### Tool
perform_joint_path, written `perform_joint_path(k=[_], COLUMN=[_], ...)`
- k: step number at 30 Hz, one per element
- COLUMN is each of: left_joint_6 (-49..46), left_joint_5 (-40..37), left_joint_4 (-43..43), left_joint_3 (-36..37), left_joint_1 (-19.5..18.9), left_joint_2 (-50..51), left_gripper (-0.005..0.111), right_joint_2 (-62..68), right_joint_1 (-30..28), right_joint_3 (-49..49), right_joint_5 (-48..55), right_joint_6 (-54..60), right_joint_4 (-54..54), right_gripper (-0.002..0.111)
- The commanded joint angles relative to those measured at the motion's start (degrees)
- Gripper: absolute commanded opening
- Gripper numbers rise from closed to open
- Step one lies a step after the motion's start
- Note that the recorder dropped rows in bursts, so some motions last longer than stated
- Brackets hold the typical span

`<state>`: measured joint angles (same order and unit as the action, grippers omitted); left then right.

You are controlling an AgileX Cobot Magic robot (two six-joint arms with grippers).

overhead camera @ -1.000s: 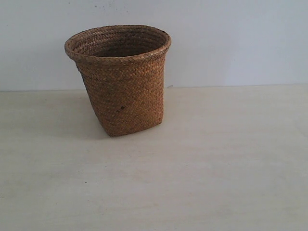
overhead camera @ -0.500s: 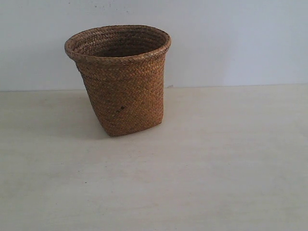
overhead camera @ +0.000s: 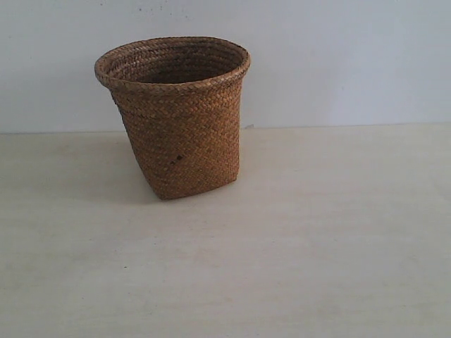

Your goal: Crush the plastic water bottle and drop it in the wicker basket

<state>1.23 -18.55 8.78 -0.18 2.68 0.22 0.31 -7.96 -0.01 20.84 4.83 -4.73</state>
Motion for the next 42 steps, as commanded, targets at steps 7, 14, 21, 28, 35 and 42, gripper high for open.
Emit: perform_joint_path(k=[7,14,21,28,35,42], left_joint_6=[0.46,0.46,0.46,0.46,0.46,0.46], left_joint_5=[0.76,0.76,0.76,0.76,0.76,0.76], left_joint_4=[-0.28,-0.28,-0.28,-0.28,-0.28,-0.28], left_joint_3=[0.18,0.18,0.18,0.18,0.18,0.18], left_joint_1=[-0.24,-0.24,-0.24,-0.24,-0.24,-0.24], left_joint_2=[-0.22,-0.22,-0.22,-0.22,-0.22,-0.22], left_gripper=[0.004,0.004,0.004,0.004,0.004,0.004], right_joint_2=[-0.31,-0.31,-0.31,-0.31,-0.31,-0.31], right_joint_1=[-0.08,-0.08,-0.08,-0.08,5.49,6.93], right_joint_3=[0.01,0.01,0.01,0.01,0.01,0.01], right_joint_5=[0.05,-0.04,-0.04,-0.04,0.07,0.07], right_joint_6=[-0.4,0.74,-3.23,-3.23,-3.06,-2.82], right_joint_4=[-0.19,-0.84,-2.12,-2.26,-2.24,-2.24], right_gripper=[0.0,0.0,0.0,0.0,0.0,0.0])
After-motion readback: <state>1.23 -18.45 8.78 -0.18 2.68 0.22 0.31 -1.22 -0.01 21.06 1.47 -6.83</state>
